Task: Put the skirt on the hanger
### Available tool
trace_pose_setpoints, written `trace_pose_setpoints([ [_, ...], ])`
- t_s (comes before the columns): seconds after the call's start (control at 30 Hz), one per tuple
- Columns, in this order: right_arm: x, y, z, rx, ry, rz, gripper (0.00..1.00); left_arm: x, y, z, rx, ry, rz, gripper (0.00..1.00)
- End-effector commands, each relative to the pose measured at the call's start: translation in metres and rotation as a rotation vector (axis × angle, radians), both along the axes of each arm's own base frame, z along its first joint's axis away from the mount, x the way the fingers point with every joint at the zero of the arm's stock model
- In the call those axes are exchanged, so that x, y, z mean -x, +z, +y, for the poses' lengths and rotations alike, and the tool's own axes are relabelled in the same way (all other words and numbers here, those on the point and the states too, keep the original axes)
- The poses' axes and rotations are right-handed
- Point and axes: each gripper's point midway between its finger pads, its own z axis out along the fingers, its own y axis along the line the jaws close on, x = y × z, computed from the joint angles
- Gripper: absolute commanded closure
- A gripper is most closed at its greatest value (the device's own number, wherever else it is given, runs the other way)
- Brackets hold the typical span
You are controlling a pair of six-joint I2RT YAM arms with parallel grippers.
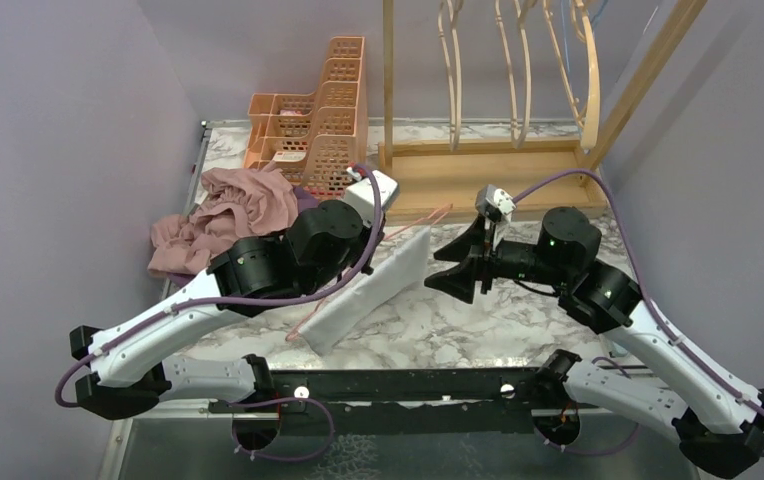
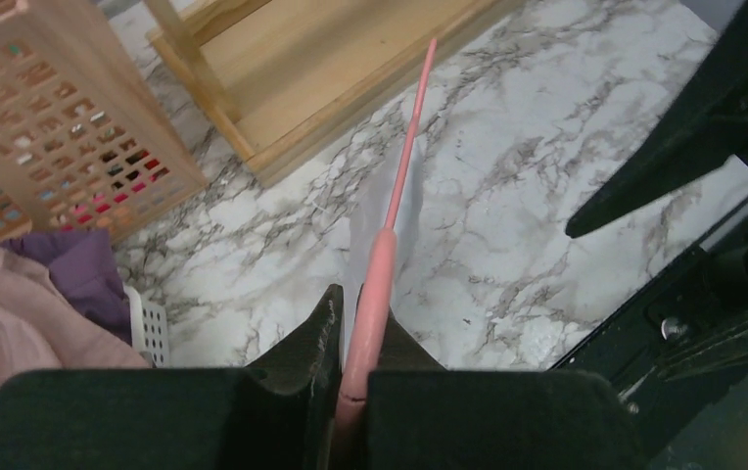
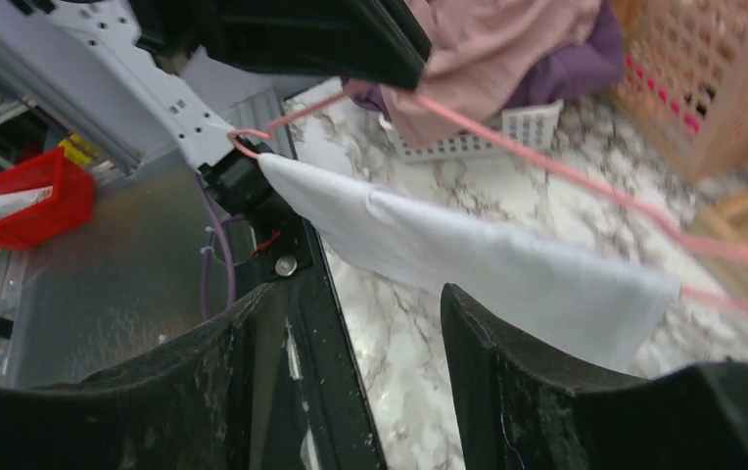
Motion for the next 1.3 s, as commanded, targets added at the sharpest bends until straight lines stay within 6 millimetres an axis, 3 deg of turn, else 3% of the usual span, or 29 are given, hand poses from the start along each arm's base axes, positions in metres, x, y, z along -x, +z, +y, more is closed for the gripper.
trace_pose_setpoints([
  [0.0, 0.019, 0.049, 0.012, -0.048, 0.212, -0.217, 0.36, 0.024, 0.049, -0.023, 0.029, -0.302, -0.123, 1.00],
  [0.17, 0.004, 0.080, 0.013, -0.057, 0.161, -0.326, 0.33, 0.047, 0.072, -0.038, 0.076, -0.477, -0.150, 1.00],
  [0.37, -0.009, 0.087, 0.018, -0.031, 0.150, -0.399, 0.31, 0.070, 0.085, -0.049, 0.121, -0.627, -0.146, 1.00],
  [0.5, -0.003, 0.082, 0.019, -0.004, 0.212, -0.426, 0.31, 0.077, 0.085, -0.050, 0.127, -0.666, -0.143, 1.00],
  [0.7, 0.018, 0.051, 0.019, 0.110, 0.389, -0.352, 0.33, 0.087, 0.088, -0.055, 0.139, -0.733, -0.140, 1.00],
  [0.77, 0.020, 0.046, 0.018, 0.132, 0.406, -0.331, 0.41, 0.088, 0.091, -0.055, 0.140, -0.746, -0.152, 1.00],
  [0.83, 0.017, 0.045, 0.019, 0.134, 0.387, -0.325, 0.57, 0.090, 0.092, -0.055, 0.140, -0.757, -0.160, 1.00],
  [0.93, 0.016, 0.054, 0.019, 0.095, 0.363, -0.354, 0.92, 0.088, 0.092, -0.052, 0.137, -0.742, -0.169, 1.00],
  [1.0, 0.014, 0.062, 0.017, 0.057, 0.329, -0.390, 0.99, 0.086, 0.093, -0.050, 0.140, -0.728, -0.173, 1.00],
  [1.03, 0.016, 0.067, 0.017, 0.031, 0.322, -0.413, 0.99, 0.085, 0.094, -0.049, 0.144, -0.723, -0.177, 0.93],
  [1.1, 0.023, 0.076, 0.013, -0.021, 0.321, -0.466, 0.99, 0.083, 0.095, -0.047, 0.149, -0.700, -0.182, 0.61],
  [1.17, 0.031, 0.087, 0.007, -0.064, 0.322, -0.513, 0.99, 0.081, 0.095, -0.044, 0.153, -0.679, -0.187, 0.37],
  [1.27, 0.044, 0.095, 0.001, -0.084, 0.353, -0.542, 0.99, 0.081, 0.091, -0.035, 0.151, -0.661, -0.190, 0.23],
])
